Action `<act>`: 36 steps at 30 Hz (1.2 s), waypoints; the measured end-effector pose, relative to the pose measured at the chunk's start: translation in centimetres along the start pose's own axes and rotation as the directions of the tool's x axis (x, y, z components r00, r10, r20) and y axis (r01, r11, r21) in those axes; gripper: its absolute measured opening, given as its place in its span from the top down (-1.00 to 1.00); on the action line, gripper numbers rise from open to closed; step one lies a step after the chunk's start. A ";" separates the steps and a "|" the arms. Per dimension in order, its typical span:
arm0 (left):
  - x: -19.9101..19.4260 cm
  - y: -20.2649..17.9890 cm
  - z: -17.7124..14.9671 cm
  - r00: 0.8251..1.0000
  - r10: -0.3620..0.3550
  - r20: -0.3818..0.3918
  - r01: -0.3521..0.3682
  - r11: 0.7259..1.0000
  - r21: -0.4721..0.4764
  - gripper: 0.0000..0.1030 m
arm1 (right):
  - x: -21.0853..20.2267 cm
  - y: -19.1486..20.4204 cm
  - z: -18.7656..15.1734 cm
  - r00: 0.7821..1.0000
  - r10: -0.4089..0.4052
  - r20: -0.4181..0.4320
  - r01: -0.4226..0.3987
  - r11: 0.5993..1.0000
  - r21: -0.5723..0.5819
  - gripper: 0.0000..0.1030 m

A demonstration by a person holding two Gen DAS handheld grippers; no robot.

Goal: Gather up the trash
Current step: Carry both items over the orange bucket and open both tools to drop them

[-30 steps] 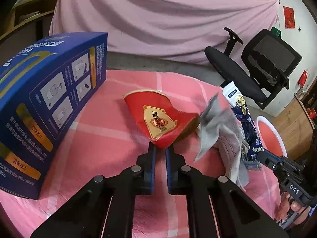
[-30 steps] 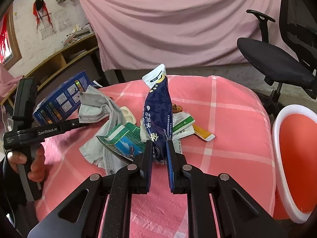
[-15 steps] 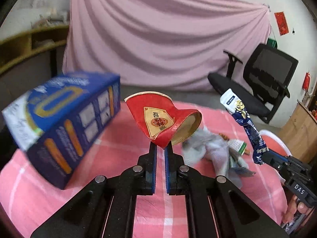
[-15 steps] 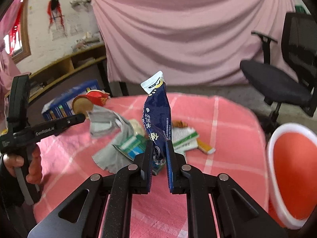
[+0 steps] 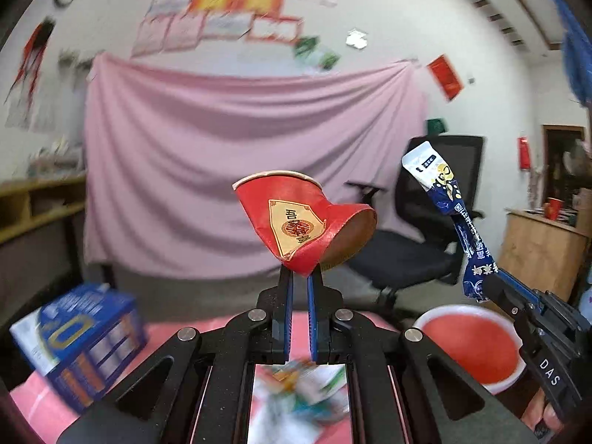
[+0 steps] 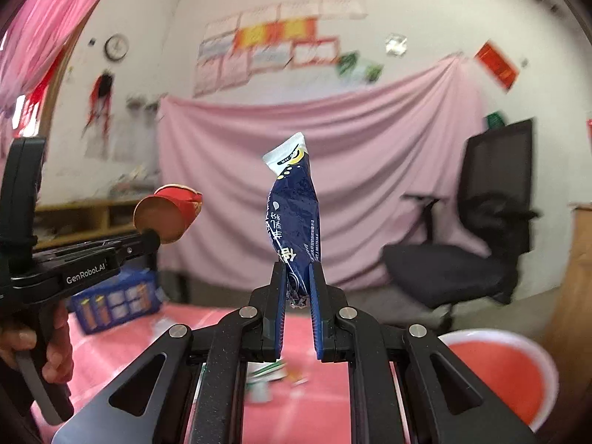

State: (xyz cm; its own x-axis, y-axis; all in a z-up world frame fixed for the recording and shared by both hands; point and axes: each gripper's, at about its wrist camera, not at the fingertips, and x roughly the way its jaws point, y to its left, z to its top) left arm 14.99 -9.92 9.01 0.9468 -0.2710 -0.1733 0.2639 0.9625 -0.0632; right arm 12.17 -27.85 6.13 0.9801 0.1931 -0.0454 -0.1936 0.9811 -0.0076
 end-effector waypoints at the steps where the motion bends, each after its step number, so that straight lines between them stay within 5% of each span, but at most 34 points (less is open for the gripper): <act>1: 0.3 -1.2 0.1 1.000 -0.020 0.010 0.019 1.000 0.015 0.90 | -0.5 -1.0 0.2 0.999 -0.033 0.019 0.033 0.999 0.006 0.81; 4: 1.5 -5.2 0.0 0.995 -0.092 0.027 0.091 0.994 0.058 0.90 | -1.4 -3.8 0.3 0.991 -0.126 0.039 0.126 0.992 0.015 0.80; 10: 5.5 -12.3 -1.0 0.969 -0.238 -0.072 0.244 0.965 0.095 0.90 | -2.1 -9.6 -1.1 0.967 -0.254 -0.032 0.256 0.964 0.070 0.80; 17: 11.8 -17.5 -3.2 0.878 -0.361 -0.314 0.388 0.921 0.026 0.90 | -1.2 -13.7 -3.7 0.926 -0.310 -0.213 0.340 0.932 0.123 0.80; 24: 15.1 -19.6 -4.8 0.815 -0.359 -0.455 0.399 0.917 -0.009 0.90 | -0.3 -15.5 -6.0 0.888 -0.293 -0.355 0.364 0.919 0.153 0.80; 29: 17.3 -19.1 -5.4 0.748 -0.370 -0.551 0.398 0.914 -0.074 0.90 | 0.1 -16.5 -7.0 0.867 -0.277 -0.414 0.381 0.905 0.192 0.76; 36: 18.5 -17.7 -6.2 0.694 -0.379 -0.613 0.373 0.917 -0.144 0.88 | 0.6 -17.4 -7.6 0.841 -0.268 -0.470 0.407 0.885 0.225 0.75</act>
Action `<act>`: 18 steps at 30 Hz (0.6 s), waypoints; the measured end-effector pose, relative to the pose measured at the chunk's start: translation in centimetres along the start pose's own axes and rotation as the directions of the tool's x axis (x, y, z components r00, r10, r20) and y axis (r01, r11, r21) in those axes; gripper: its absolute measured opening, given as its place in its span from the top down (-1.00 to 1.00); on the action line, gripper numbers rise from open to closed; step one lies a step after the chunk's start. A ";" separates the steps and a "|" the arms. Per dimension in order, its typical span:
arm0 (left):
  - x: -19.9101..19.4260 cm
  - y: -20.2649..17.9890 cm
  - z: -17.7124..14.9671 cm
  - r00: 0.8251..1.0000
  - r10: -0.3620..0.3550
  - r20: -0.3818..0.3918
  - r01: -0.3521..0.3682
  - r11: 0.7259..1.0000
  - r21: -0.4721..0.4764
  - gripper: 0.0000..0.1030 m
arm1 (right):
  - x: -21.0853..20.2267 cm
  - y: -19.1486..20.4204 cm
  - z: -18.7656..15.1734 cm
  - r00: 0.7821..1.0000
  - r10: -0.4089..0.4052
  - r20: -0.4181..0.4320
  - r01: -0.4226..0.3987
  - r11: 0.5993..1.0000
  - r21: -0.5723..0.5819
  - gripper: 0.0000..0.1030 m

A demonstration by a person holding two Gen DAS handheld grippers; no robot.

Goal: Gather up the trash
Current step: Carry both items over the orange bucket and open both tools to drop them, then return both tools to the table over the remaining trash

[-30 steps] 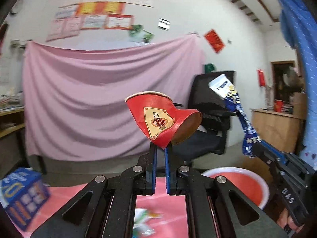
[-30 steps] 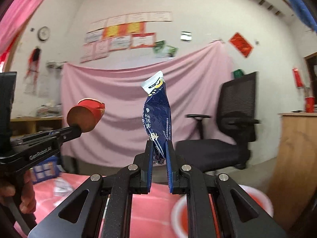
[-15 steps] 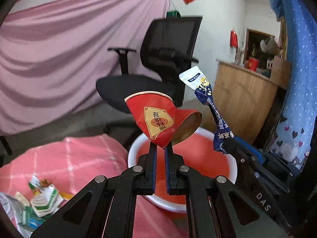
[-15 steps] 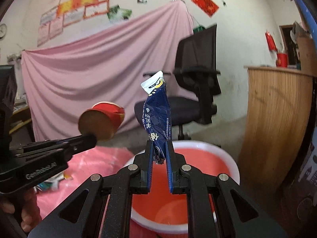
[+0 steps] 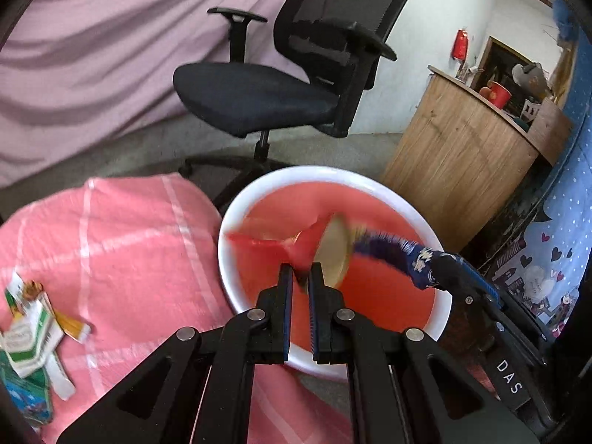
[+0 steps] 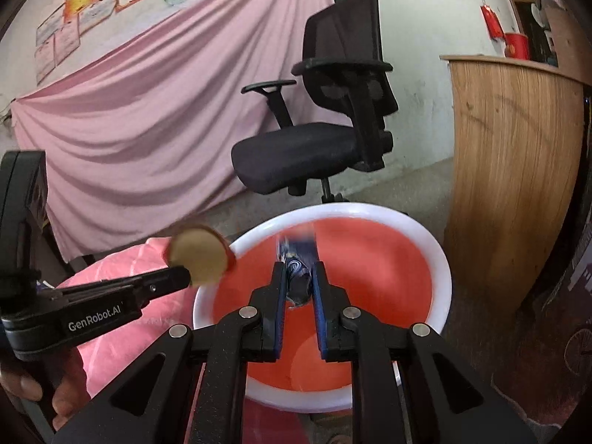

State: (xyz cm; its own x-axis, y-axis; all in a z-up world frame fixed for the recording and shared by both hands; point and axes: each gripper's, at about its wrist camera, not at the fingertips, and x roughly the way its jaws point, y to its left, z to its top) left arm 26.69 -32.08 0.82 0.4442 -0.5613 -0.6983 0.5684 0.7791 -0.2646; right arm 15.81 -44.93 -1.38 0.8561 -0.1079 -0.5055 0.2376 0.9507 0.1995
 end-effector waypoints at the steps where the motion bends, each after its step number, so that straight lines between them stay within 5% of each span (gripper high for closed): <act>1: 0.1 0.1 0.0 1.000 -0.002 -0.007 0.002 1.000 -0.006 0.88 | 0.1 -0.1 0.0 1.000 0.000 -0.004 0.000 1.000 0.002 0.75; 8: -0.8 0.7 0.0 1.000 0.012 0.005 -0.012 1.000 -0.016 0.65 | 0.1 -0.2 0.3 1.000 -0.014 -0.006 0.014 1.000 0.008 0.71; 15: -4.8 2.0 -0.6 0.990 0.068 0.127 -0.064 0.997 -0.033 0.16 | -1.0 0.4 0.9 0.999 -0.021 0.041 0.021 1.000 0.007 0.33; 18: -7.3 2.8 -1.2 0.976 0.104 0.193 -0.096 0.994 -0.050 -0.11 | -1.8 1.0 1.1 0.997 -0.009 0.077 0.009 1.000 0.003 -0.08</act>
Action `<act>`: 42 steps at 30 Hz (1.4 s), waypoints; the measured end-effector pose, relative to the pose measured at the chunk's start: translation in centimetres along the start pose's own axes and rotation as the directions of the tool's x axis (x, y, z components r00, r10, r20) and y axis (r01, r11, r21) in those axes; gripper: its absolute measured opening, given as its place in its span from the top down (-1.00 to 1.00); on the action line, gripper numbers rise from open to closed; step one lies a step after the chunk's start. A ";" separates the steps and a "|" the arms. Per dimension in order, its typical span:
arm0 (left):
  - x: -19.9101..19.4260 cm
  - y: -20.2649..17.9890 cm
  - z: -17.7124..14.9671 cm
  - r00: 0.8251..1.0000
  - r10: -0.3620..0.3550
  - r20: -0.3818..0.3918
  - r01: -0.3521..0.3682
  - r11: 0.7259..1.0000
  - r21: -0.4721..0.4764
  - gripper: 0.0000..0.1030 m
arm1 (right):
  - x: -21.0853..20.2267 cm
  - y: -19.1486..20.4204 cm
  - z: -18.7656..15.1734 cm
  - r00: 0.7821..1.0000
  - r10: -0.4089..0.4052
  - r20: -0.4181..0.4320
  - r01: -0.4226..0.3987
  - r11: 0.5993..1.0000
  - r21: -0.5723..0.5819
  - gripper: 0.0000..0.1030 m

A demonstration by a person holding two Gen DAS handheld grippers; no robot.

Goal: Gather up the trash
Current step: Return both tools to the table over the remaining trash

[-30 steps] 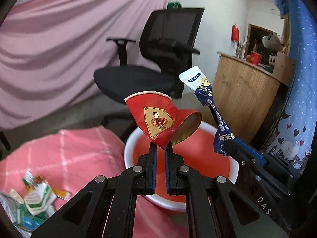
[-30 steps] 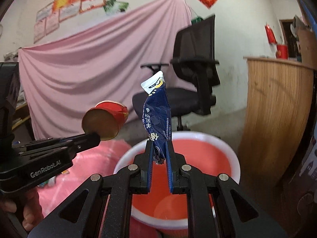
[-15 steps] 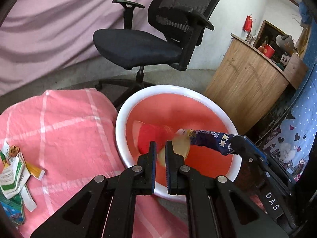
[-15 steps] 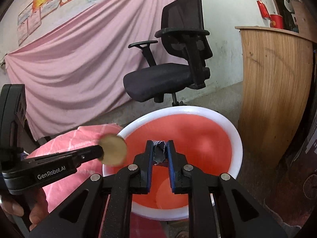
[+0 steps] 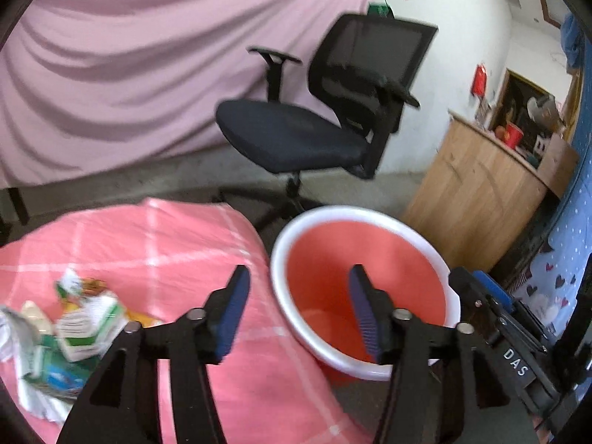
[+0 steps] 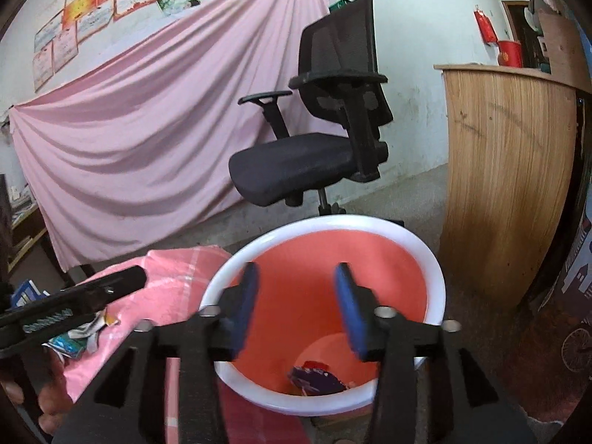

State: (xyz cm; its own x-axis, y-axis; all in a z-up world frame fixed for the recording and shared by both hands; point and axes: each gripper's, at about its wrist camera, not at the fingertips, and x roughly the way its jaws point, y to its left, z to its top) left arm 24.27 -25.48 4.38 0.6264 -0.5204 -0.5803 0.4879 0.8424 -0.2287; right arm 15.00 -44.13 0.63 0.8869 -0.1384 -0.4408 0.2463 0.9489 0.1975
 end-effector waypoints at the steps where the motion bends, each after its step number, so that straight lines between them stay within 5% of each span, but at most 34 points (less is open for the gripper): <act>1: -0.9 0.4 -0.1 1.000 0.013 0.024 -0.013 1.000 -0.005 -0.18 | -0.3 0.2 0.1 1.000 0.002 0.014 -0.002 1.000 -0.002 -0.21; 3: -2.3 1.2 -0.2 0.997 0.037 0.063 -0.035 0.999 -0.021 -0.61 | -1.0 0.7 0.3 0.999 0.008 0.048 -0.007 1.000 -0.008 -0.44; 6: -5.2 2.4 -0.7 0.978 0.109 0.177 -0.101 0.993 -0.054 -0.98 | -2.1 1.4 0.4 0.994 0.010 0.106 -0.008 1.000 -0.013 -0.81; 8: -6.7 3.1 -1.1 0.961 0.144 0.238 -0.132 0.989 -0.065 -0.98 | -2.9 1.9 0.5 0.987 0.021 0.157 -0.018 1.000 -0.015 -1.00; 12: -8.4 4.2 -1.5 0.948 0.211 0.238 -0.201 0.977 -0.066 -0.98 | -4.1 3.3 0.7 0.970 0.069 0.232 -0.065 0.998 -0.024 -1.00; 23: -16.0 7.6 -5.2 0.817 0.381 0.433 -0.370 0.922 -0.114 -0.98 | -6.3 8.9 0.1 0.902 0.258 0.346 -0.223 0.965 -0.140 -1.00; 30: -19.2 11.0 -7.8 0.753 0.458 0.472 -0.435 0.885 -0.165 -0.98 | -7.5 12.7 -1.2 0.856 0.355 0.376 -0.280 0.929 -0.241 -1.00; 35: -20.5 13.3 -10.0 0.726 0.495 0.477 -0.476 0.863 -0.172 -0.98 | -7.3 15.3 -2.4 0.847 0.391 0.359 -0.285 0.906 -0.313 -1.00; 42: -20.5 15.8 -11.7 0.726 0.500 0.471 -0.493 0.857 -0.151 -0.98 | -5.5 17.9 -3.3 0.872 0.403 0.279 -0.280 0.876 -0.392 -1.00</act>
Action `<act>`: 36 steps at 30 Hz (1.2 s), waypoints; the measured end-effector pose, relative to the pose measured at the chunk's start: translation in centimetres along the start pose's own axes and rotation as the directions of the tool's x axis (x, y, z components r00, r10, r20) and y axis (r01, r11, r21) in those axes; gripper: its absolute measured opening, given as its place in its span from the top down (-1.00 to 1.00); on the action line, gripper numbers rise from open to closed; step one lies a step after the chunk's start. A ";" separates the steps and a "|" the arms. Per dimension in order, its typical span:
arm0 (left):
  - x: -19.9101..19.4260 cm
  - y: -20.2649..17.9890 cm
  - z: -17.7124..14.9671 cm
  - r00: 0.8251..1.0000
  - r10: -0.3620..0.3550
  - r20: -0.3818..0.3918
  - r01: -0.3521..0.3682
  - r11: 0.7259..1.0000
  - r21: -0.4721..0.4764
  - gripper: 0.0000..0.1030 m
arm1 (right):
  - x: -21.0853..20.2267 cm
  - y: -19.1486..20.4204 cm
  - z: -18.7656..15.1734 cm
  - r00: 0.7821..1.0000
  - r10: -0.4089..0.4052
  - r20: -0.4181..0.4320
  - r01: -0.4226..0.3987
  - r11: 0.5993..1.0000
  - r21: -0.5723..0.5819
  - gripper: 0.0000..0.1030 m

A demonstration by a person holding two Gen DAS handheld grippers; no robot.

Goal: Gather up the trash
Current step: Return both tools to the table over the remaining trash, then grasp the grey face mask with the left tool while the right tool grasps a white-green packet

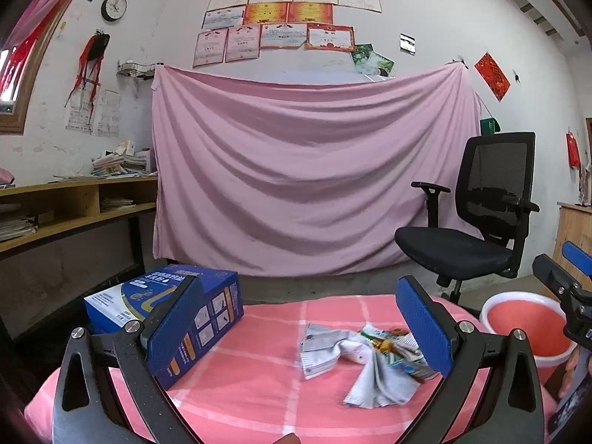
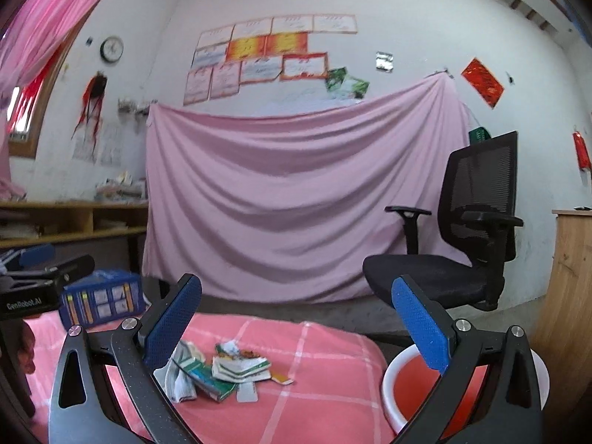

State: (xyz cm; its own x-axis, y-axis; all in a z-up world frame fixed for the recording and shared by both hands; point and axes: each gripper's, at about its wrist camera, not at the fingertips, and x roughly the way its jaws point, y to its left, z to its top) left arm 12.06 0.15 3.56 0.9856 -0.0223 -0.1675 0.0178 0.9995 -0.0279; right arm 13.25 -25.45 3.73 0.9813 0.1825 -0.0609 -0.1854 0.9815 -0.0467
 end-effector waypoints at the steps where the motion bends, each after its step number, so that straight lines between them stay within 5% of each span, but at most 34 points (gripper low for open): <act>1: 0.4 0.3 -0.3 1.000 -0.009 -0.016 0.009 1.000 -0.001 -0.98 | 0.3 0.1 -0.1 1.000 0.005 -0.014 -0.005 1.000 0.001 -1.00; 10: 3.8 0.9 -1.9 0.975 -0.064 -0.211 0.058 0.998 -0.036 -0.97 | 3.2 -0.3 -1.2 0.982 0.036 -0.185 -0.029 0.999 0.040 -0.96; 19: 6.3 -0.4 -2.4 0.931 -0.102 -0.351 0.100 0.995 -0.024 -0.84 | 6.3 0.1 -2.9 0.923 0.107 -0.370 -0.092 0.994 0.059 -0.62; 24: 8.4 -1.4 -2.9 0.870 -0.172 -0.462 0.175 0.984 -0.035 -0.28 | 7.1 0.8 -3.4 0.898 0.126 -0.422 -0.121 0.992 0.039 -0.51; 32: 11.1 -2.8 -4.1 0.757 -0.260 -0.600 0.263 0.961 -0.085 0.23 | 9.4 0.7 -4.3 0.850 0.171 -0.498 -0.149 0.985 0.084 -0.49; 36: 11.9 -2.6 -4.3 0.718 -0.278 -0.638 0.266 0.957 -0.118 0.63 | 11.5 1.0 -4.7 0.815 0.213 -0.539 -0.173 0.977 0.125 -0.49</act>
State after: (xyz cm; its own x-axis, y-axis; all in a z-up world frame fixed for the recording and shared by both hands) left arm 23.00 -2.83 -2.56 0.5953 -0.3094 -0.7415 0.2590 0.9475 -0.1874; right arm 24.06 -22.66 -1.70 0.7327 0.3275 -0.5965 -0.3450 0.9344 0.0893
